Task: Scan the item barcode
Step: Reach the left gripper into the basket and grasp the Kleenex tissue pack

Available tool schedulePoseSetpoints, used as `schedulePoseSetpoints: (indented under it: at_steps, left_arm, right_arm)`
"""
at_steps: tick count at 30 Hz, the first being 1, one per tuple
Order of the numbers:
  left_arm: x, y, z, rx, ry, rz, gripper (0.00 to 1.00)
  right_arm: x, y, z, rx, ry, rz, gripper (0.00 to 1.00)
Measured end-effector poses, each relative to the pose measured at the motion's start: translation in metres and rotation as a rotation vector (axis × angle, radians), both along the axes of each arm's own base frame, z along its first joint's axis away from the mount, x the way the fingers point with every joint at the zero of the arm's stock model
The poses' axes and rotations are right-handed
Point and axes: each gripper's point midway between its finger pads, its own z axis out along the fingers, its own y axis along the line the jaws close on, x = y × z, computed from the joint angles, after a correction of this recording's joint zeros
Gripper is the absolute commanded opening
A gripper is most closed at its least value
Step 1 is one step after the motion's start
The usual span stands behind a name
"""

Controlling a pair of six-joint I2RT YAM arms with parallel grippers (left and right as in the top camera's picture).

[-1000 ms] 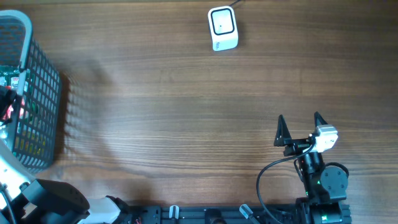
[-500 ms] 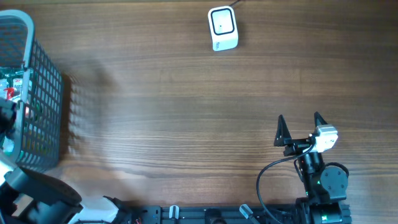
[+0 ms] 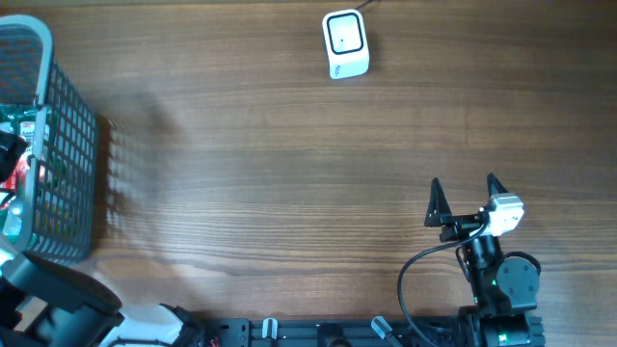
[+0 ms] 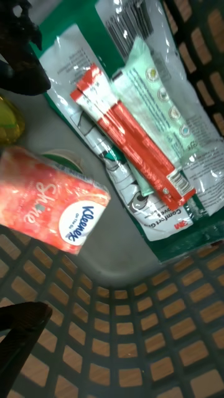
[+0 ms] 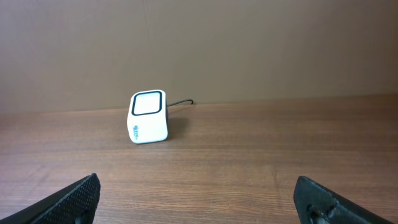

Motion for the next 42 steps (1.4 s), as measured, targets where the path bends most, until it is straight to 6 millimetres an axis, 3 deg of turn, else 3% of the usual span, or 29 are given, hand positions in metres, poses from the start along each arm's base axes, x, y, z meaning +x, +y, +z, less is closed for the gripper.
schedulePoseSetpoints:
  at_steps: [3,8,12,15,22,32,37,40,42]
  left_arm:
    - [0.01,-0.004,-0.017,-0.026,0.018,-0.034,1.0]
    - [0.027,-0.015,-0.062,-0.095,0.083,-0.1,1.0]
    - [0.027,-0.016,-0.078,-0.118,0.111,-0.111,0.94]
    - [0.027,-0.015,-0.082,-0.12,0.119,-0.116,0.87]
    - [0.027,-0.013,-0.093,-0.128,0.137,-0.115,0.55]
    - [0.028,-0.011,-0.09,-0.116,0.13,-0.118,0.51]
    - [0.026,-0.01,-0.083,-0.109,0.126,-0.112,0.55]
    - [0.03,-0.005,-0.058,-0.058,0.086,-0.11,0.54]
    - [0.037,0.002,-0.022,0.017,0.021,-0.112,0.54]
  right_arm:
    - [0.0,0.0,0.0,0.0,0.0,0.0,1.0]
    - [0.0,0.0,0.0,0.0,0.0,0.0,1.0]
    - [0.0,0.0,0.0,0.0,0.0,0.0,1.0]
    - [0.0,0.0,0.0,0.0,0.0,0.0,1.0]
    - [0.0,0.0,0.0,0.0,0.0,0.0,1.0]
    - [0.0,0.0,0.0,0.0,0.0,0.0,1.0]
    - [0.0,0.0,0.0,0.0,0.0,0.0,1.0]
    - [0.0,0.0,0.0,0.0,0.0,0.0,1.0]
    - [0.0,0.0,0.0,0.0,0.0,0.0,1.0]
